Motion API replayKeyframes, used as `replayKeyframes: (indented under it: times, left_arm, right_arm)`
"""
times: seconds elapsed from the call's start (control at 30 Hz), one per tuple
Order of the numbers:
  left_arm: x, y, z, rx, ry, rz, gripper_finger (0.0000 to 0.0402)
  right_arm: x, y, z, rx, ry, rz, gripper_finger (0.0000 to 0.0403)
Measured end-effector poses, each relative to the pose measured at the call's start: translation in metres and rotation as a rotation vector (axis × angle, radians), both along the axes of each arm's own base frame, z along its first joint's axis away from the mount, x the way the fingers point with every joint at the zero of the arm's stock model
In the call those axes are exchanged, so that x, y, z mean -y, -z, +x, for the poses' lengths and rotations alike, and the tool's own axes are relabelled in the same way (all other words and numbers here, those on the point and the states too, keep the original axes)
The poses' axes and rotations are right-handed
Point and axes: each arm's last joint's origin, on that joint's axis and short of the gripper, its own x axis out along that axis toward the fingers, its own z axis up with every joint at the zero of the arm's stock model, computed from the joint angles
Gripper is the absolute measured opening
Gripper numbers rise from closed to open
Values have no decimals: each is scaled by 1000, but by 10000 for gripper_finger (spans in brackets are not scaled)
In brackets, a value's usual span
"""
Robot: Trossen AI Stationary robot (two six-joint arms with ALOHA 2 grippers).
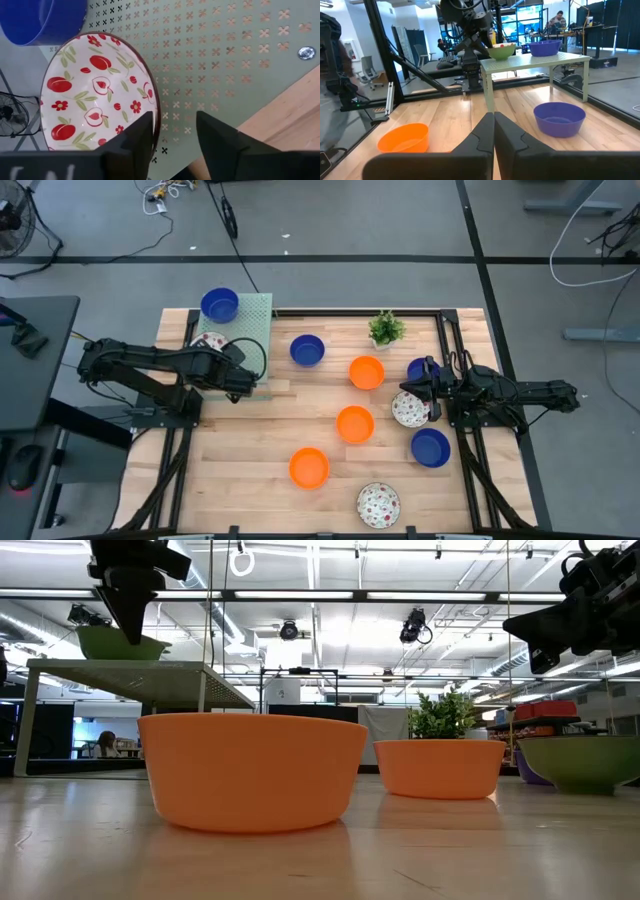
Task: Pick & Place Mini bowls
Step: Put the white bowl on the shelf, then put the orange bowl on the shelf
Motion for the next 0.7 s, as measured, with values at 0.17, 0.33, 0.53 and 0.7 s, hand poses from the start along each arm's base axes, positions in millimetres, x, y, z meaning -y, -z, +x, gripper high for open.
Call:
replayKeyframes:
  times: [0.17,0.33,0.53,0.7]
  left_arm:
    - [0,0,0,1,0,0,179]
    - [0,-2,-3,22,-17,-10,186]
    - [-1,-5,-6,59,-57,-30,187]
    - [-2,-7,-8,71,-58,-31,201]
  right_arm:
    - [0,0,0,0,0,0,11]
    - [0,0,0,0,0,0,11]
    - [0,0,0,0,0,0,11]
    - [0,0,0,0,0,0,11]
